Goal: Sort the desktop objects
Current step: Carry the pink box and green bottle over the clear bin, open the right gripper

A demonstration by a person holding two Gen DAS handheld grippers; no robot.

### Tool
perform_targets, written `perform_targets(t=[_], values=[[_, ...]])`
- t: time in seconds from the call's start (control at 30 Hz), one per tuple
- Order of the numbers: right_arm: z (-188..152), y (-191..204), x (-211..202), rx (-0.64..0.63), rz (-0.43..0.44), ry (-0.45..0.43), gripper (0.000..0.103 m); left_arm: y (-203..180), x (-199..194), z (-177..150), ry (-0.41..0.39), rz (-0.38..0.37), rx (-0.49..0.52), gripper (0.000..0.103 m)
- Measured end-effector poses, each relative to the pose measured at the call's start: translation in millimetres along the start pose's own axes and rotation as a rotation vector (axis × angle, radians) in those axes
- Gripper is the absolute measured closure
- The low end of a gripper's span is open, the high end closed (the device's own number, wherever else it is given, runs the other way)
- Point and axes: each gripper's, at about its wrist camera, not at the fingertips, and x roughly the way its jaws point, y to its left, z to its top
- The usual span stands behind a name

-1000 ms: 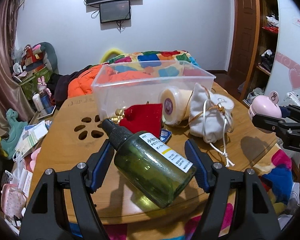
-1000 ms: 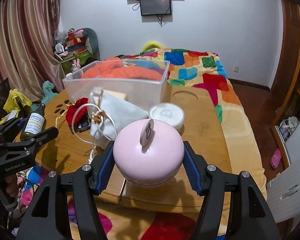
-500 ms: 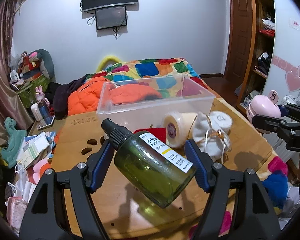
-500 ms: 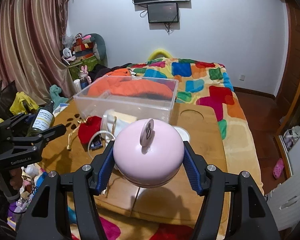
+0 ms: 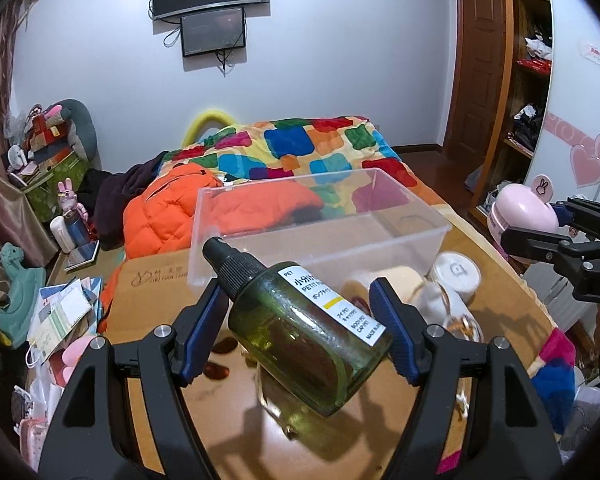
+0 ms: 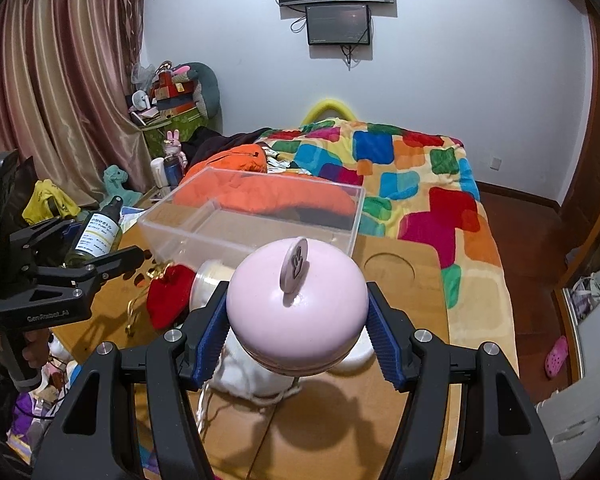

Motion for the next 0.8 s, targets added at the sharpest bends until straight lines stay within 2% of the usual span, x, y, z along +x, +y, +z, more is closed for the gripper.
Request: perform_targets(t=[0.3, 0.8], values=[[29.6, -4.1, 21.6, -0.045, -0.009, -0.002, 0.043, 7.4, 34.8, 27.0, 0.032, -0.026, 0.007, 0.031], [61.1, -17.8, 84.7, -0.081, 0.024, 0.08, 0.043, 22.4, 76.2, 71.9, 0.044, -0.074, 0.018, 0.031]])
